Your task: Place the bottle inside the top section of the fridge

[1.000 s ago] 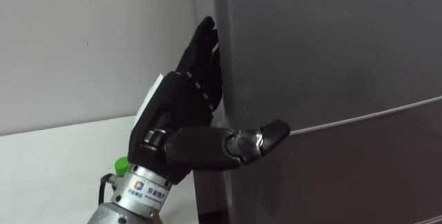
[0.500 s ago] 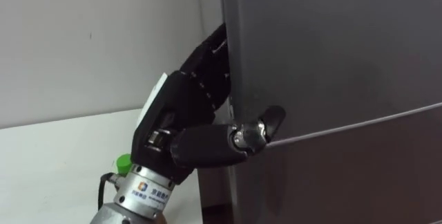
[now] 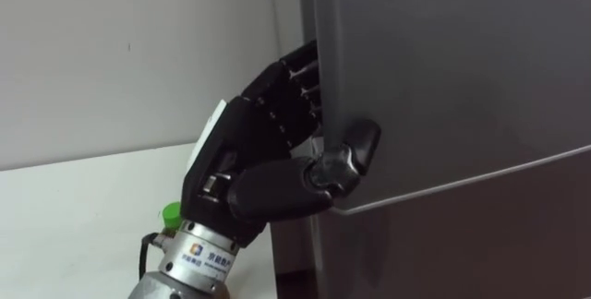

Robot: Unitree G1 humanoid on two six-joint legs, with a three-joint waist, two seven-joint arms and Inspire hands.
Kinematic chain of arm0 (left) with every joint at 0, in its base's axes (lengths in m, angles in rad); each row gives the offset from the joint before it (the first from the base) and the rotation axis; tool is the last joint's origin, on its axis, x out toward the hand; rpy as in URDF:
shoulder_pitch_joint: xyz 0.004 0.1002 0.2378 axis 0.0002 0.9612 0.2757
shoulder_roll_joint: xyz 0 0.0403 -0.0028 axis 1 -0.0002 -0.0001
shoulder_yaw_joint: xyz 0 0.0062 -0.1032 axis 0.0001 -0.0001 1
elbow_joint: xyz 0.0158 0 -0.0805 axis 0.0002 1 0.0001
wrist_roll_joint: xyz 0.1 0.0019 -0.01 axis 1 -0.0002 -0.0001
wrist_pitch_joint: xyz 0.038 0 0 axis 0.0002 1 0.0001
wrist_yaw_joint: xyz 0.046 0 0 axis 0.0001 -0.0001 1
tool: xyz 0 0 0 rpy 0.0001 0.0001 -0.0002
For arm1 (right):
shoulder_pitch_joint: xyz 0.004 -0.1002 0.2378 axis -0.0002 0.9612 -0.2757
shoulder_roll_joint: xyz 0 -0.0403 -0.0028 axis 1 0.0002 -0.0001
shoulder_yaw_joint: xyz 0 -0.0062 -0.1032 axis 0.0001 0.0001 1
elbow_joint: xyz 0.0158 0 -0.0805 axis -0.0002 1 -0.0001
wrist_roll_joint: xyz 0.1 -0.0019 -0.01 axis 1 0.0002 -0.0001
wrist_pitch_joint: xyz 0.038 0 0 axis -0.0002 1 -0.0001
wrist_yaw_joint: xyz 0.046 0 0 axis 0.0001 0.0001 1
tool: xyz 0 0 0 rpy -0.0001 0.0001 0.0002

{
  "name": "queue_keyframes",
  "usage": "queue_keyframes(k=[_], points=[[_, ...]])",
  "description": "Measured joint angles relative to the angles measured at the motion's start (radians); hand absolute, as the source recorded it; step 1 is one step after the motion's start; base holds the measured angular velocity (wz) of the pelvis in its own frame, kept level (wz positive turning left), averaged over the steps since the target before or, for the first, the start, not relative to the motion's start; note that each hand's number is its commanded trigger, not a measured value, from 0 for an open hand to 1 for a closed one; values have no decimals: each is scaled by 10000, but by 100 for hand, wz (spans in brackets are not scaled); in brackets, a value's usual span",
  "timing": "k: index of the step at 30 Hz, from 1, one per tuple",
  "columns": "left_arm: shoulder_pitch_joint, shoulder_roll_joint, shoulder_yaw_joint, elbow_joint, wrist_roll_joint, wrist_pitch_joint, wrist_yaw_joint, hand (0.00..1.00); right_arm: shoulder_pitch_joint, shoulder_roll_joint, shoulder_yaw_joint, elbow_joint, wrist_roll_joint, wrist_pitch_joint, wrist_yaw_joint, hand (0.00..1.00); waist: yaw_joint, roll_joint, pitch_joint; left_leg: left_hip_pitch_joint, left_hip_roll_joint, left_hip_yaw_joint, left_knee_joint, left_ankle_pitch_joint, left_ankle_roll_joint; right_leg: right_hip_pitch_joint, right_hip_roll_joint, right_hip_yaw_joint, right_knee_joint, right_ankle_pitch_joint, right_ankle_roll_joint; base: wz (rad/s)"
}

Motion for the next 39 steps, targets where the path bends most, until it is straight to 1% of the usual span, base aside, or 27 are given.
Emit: queue_keyframes(k=[1, 2, 3, 4, 5, 6, 11, 12, 14, 16, 23, 27, 30, 32, 35, 37, 39], points=[[-3, -7, -14, -4, -3, -2, -4, 51, -1, 0, 0, 0, 0, 0, 0, 0, -1, -1, 1, 8, 0, 8, 4, 0, 0, 7, -2, 2, 0, 0, 0, 0], [-4, -20, -16, -4, -3, -3, -4, 39, 0, 1, 1, 0, 0, 0, 1, 0, -1, -3, 2, 12, 0, 18, 5, 0, 0, 11, -2, 3, 0, 0, 0, 0], [-5, -44, -10, -4, -7, -4, -4, 18, 0, 1, 1, 0, 0, 0, 1, 0, -5, -17, 11, 21, 1, 38, 6, 1, 0, 18, -2, 7, 0, 0, 0, 0], [-10, -56, -2, -4, -9, -4, -4, 5, 3, 1, 0, 1, 0, 0, 1, 0, -4, -32, 21, 30, 4, 51, 10, 1, 0, 26, 0, 13, 0, 0, 0, 0], [-12, -58, -15, -8, -15, -8, -6, 0, 4, 0, 0, 1, -1, 0, 1, 0, -5, -33, 22, 35, 5, 55, 13, 1, 0, 32, 0, 14, 0, 0, 0, 0], [-11, -57, -36, -9, -60, -11, -11, 0, 8, 0, 0, 1, -2, 0, 1, 0, -2, -69, 43, 41, 5, 71, 15, 1, 0, 36, -2, 14, 0, -1, 1, 0], [1, 72, -284, -8, -81, 78, -182, 0, 5, 0, -5, -1, -1, 6, 26, 0, 10, -64, 35, 45, 18, 158, 17, 7, 11, -20, -6, 100, -9, -2, 4, -4], [6, 89, -273, -9, -81, 78, -192, 0, 9, 0, -7, -1, 0, 27, 32, 0, 14, -67, 28, 43, 25, 186, 17, 7, 12, -43, -3, 131, 3, -2, 3, -8], [5, 103, -287, -7, 13, 78, -199, 0, -10, -5, -11, 3, -2, 107, 62, 0, 1, -41, -14, 42, 33, 189, 17, 10, 16, -65, 2, 172, 20, 3, 7, -6], [6, 106, -288, -2, 137, 78, -200, 0, -8, -6, -10, 34, -1, 121, 88, 0, 2, -69, -45, 44, 32, 202, 17, 14, 23, -64, 1, 197, 47, 17, 16, 0], [6, 152, -344, 3, 247, 156, -203, 0, -19, -5, -9, 50, 2, 121, 88, 0, 2, -80, -40, 59, 25, 215, 20, 30, 52, -83, -10, 240, 147, 25, 24, 0], [6, 237, -556, 10, 197, 169, -266, 0, -28, -8, -11, 44, 10, 161, 96, 0, -27, -83, -36, 61, 25, 221, 18, 32, 56, -103, -13, 257, 119, 23, 26, 0], [4, 334, -579, 36, 174, 172, -273, 0, -29, -8, -12, 28, 15, 199, 103, 0, -55, -81, -37, 61, 28, 215, 8, 31, 57, -108, -10, 259, 126, 23, 26, 0], [4, 334, -604, 37, 175, 172, -286, 0, -32, -8, -11, 22, 41, 198, 103, 0, -54, -81, -37, 61, 28, 215, -3, 31, 57, -106, -9, 258, 144, 24, 26, 0], [4, 384, -612, 35, 175, 170, -372, 0, -23, -8, -94, -1, 68, 197, 113, 0, -155, -72, -39, 61, 28, 227, -6, 31, 57, -92, -9, 259, 157, 28, 26, 0], [4, 503, -547, 34, 173, 152, -379, 0, -17, -27, -98, -15, 209, 196, 111, 0, -264, -48, -49, 62, 28, 239, -6, 30, 59, -91, -4, 291, 156, 32, 27, 0], [4, 519, -532, 34, 159, 151, -379, 0, 18, -52, -95, -13, 370, 195, 108, 0, -285, -18, -48, 63, 29, 245, -7, 25, 66, -88, -2, 304, 157, 45, 32, 0]])
